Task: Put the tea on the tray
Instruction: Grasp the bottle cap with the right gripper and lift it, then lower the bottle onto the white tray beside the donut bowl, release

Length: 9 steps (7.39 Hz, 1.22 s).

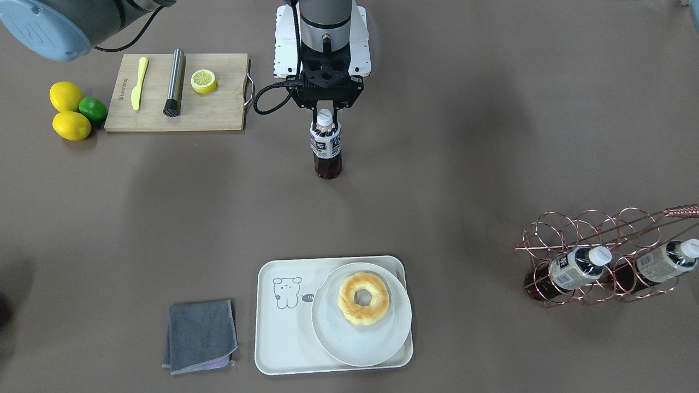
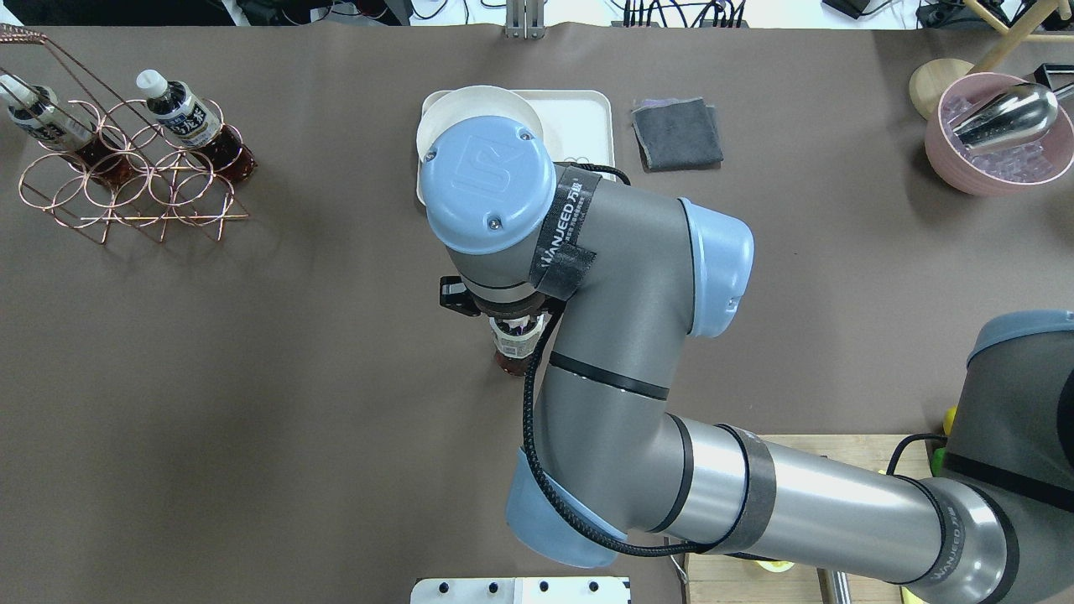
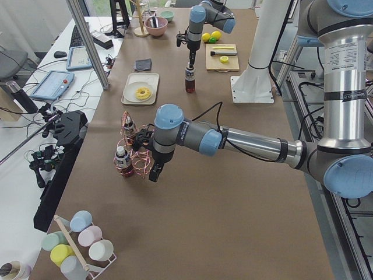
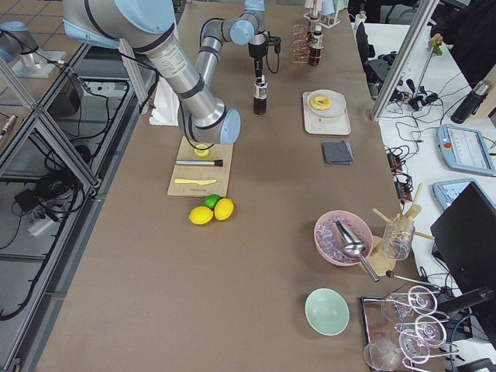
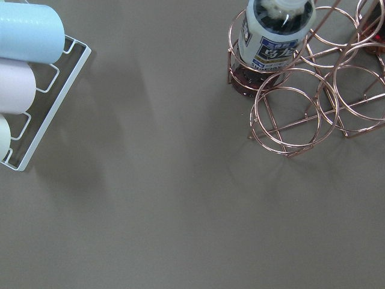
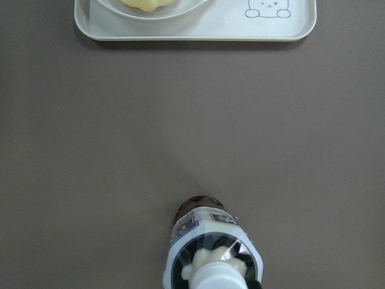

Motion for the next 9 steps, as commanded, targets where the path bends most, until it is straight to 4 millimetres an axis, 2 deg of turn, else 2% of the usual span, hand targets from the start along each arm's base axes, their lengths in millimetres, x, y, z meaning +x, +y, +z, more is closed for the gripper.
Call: enact_pose_setpoints --steps 1,3,4,5,6,7,9 --pt "7 -6 -7 5 -10 17 100 -1 0 1 -1 -6 -3 2" --pt "38 -27 -18 6 -36 57 100 0 0 1 -1 -6 -2 2" --pt "65 -53 -23 -16 -60 70 100 0 -1 -1 2 -5 -2 2" --pt "92 -86 -23 -12 -66 59 100 0 -2 -1 2 -5 -2 2" --pt "112 -122 -13 -6 -53 24 100 0 -3 -2 4 -5 -3 2" --pt "123 -156 -6 -6 -25 33 100 0 -4 -3 6 -5 -3 2" --pt "131 -243 16 -20 -38 31 100 0 -7 -5 10 -4 -3 2"
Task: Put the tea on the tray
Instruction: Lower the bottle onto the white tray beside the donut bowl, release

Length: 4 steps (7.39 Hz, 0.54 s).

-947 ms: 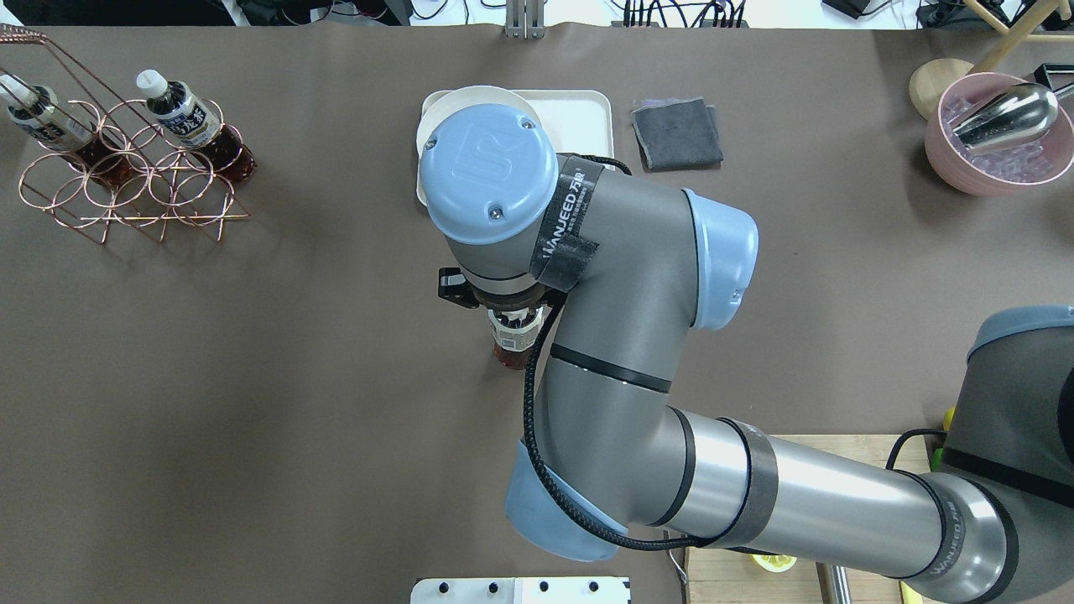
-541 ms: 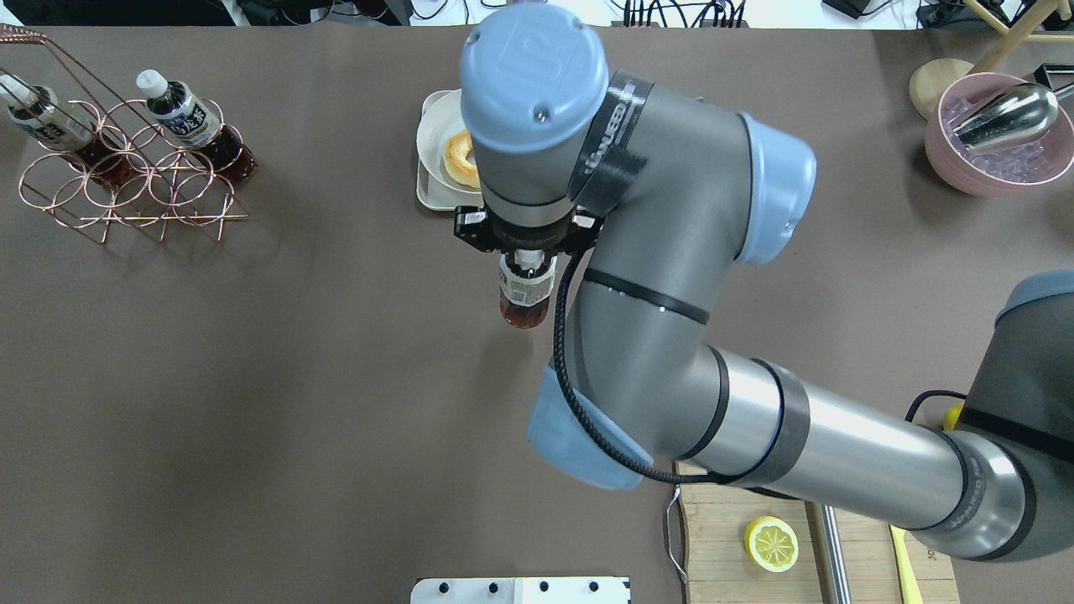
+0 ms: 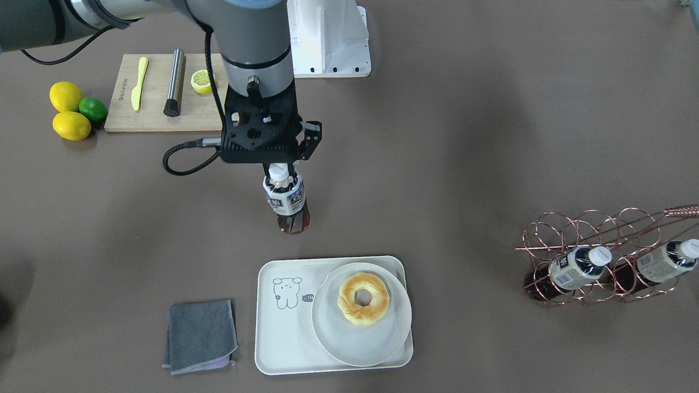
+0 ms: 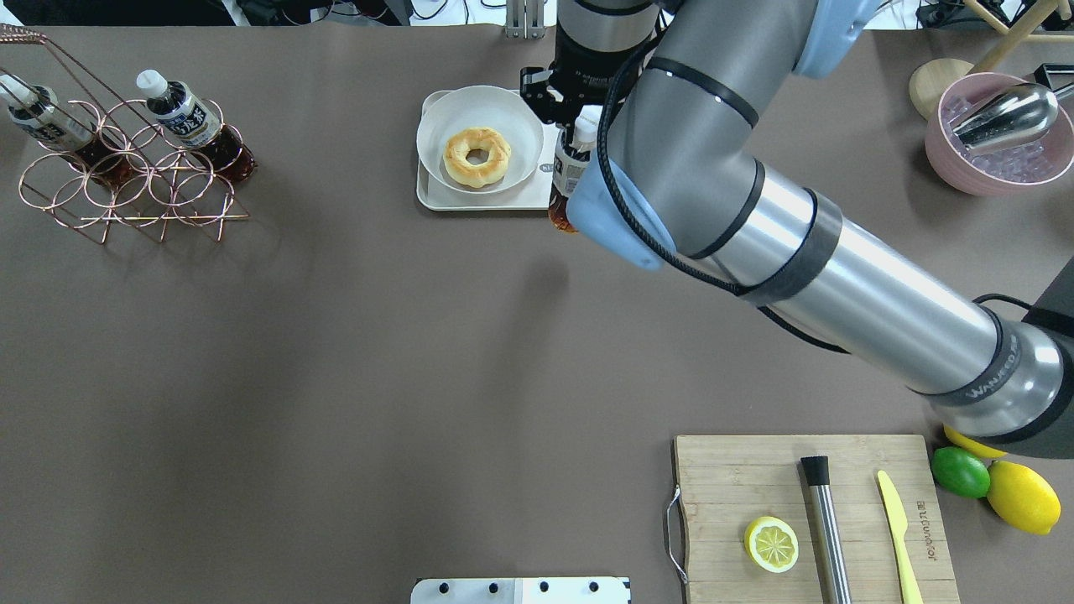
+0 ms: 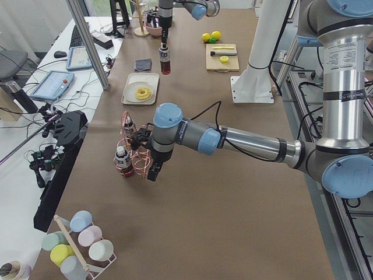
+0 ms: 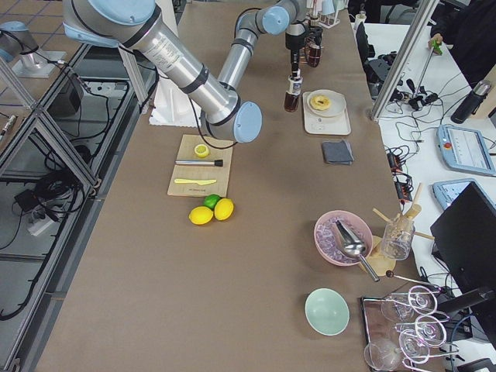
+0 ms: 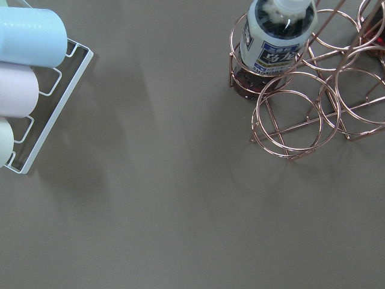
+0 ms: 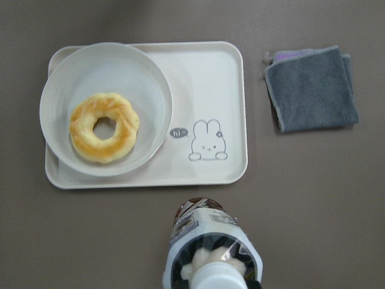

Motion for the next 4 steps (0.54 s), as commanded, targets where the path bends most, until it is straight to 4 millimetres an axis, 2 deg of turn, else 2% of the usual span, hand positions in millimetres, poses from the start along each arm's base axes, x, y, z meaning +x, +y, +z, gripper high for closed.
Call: enact_pose_setpoints --steps 1,2,4 --pt "3 -111 31 -19 -11 13 100 1 -3 -3 6 -1 1 2" --pt "2 -130 39 -14 1 9 100 1 -3 0 -1 0 1 2" --pt "4 -149 61 -7 28 -10 100 2 -12 -1 2 0 1 2"
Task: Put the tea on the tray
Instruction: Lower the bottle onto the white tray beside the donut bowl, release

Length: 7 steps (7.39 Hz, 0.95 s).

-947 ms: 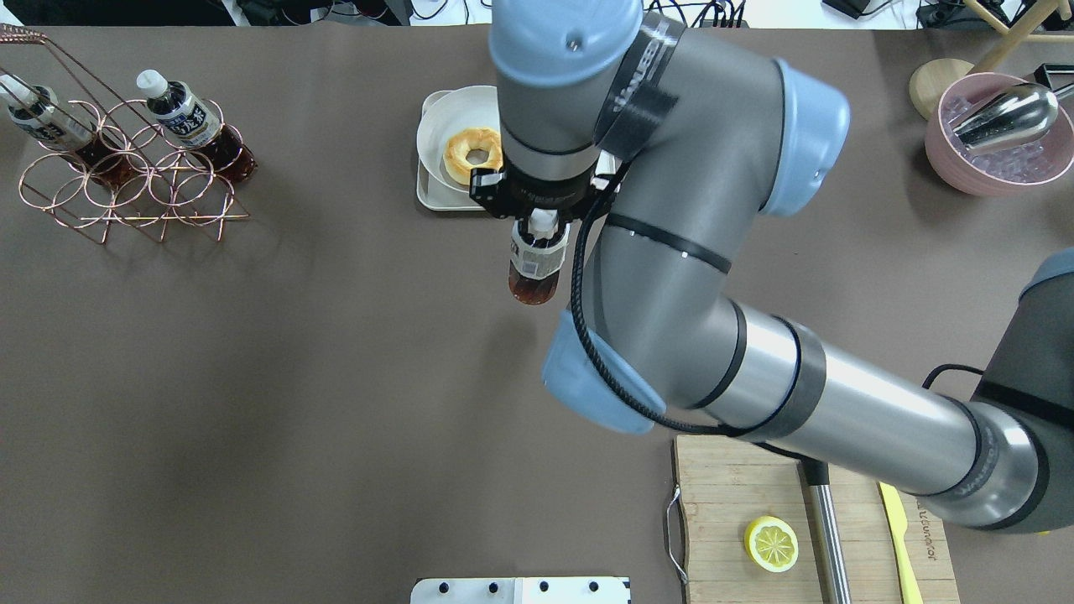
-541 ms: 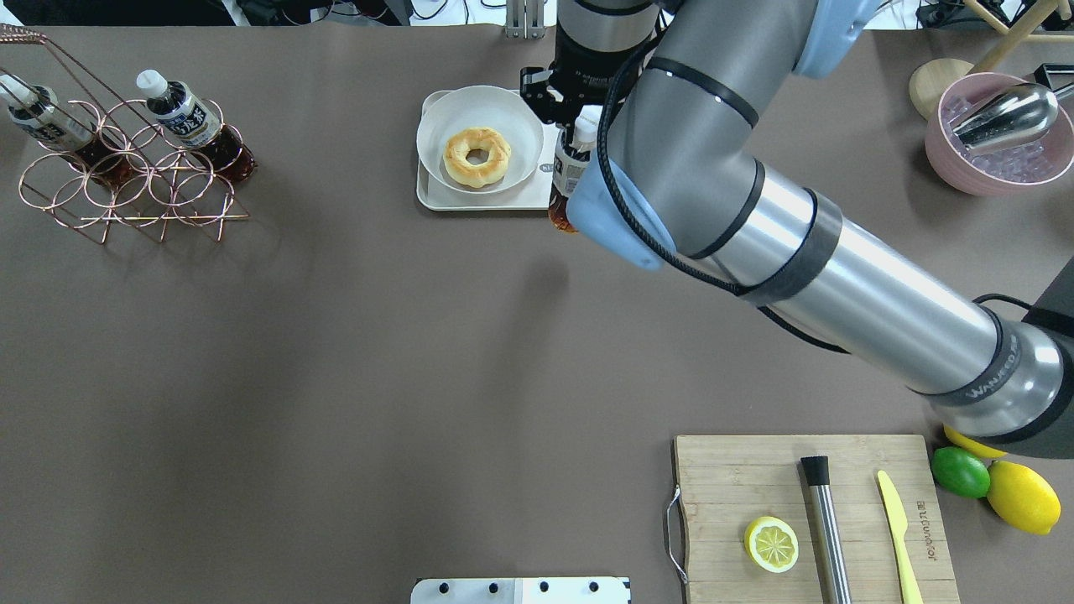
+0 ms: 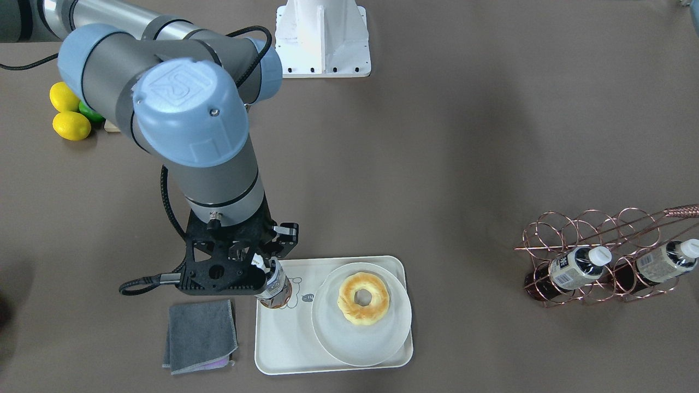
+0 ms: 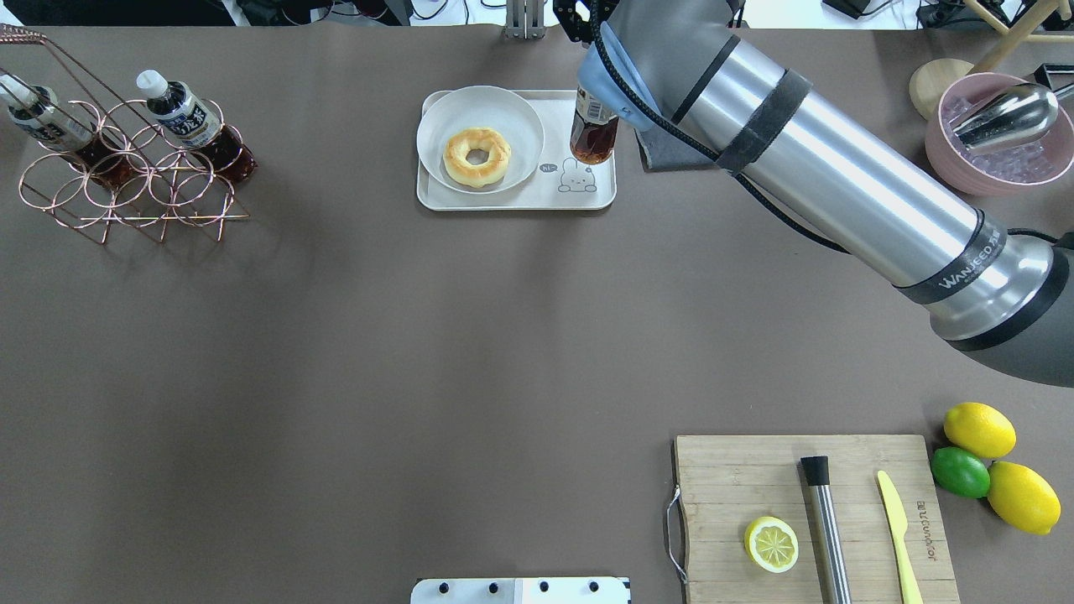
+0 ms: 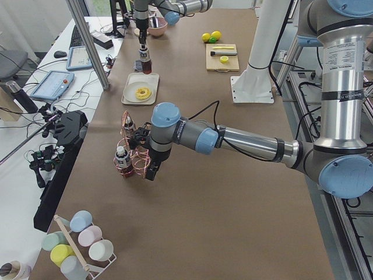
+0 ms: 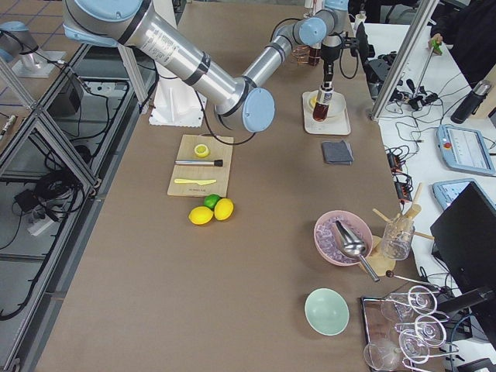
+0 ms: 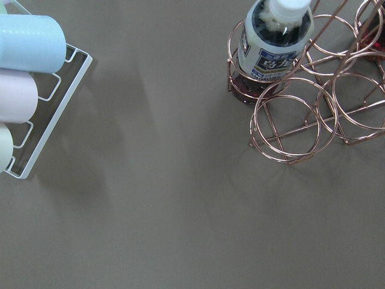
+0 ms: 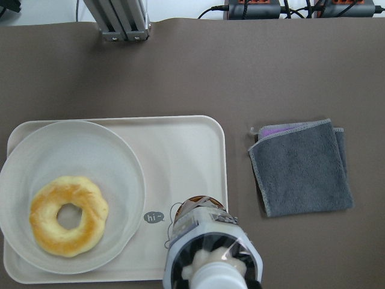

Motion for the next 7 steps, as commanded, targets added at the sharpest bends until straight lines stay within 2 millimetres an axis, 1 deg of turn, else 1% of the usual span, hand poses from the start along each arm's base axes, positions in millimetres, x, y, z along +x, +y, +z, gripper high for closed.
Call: enact_pose_setpoints --steps 1,3,4,5,6,7 --pt "-6 -26 22 18 4 -5 100 1 -9 -1 3 0 0 2" --pt "-16 -29 10 19 6 -10 100 2 -22 5 -6 -1 0 2" --pt "-23 -26 9 24 9 -15 100 2 -28 6 -7 -2 1 2" --pt "-28 -23 10 27 15 -19 100 3 -30 7 -9 -1 0 2" --pt "-38 -20 15 46 16 -24 100 3 -30 6 -8 -1 0 2" --pt "-48 -21 25 48 27 -26 100 3 -31 4 -5 0 0 2"
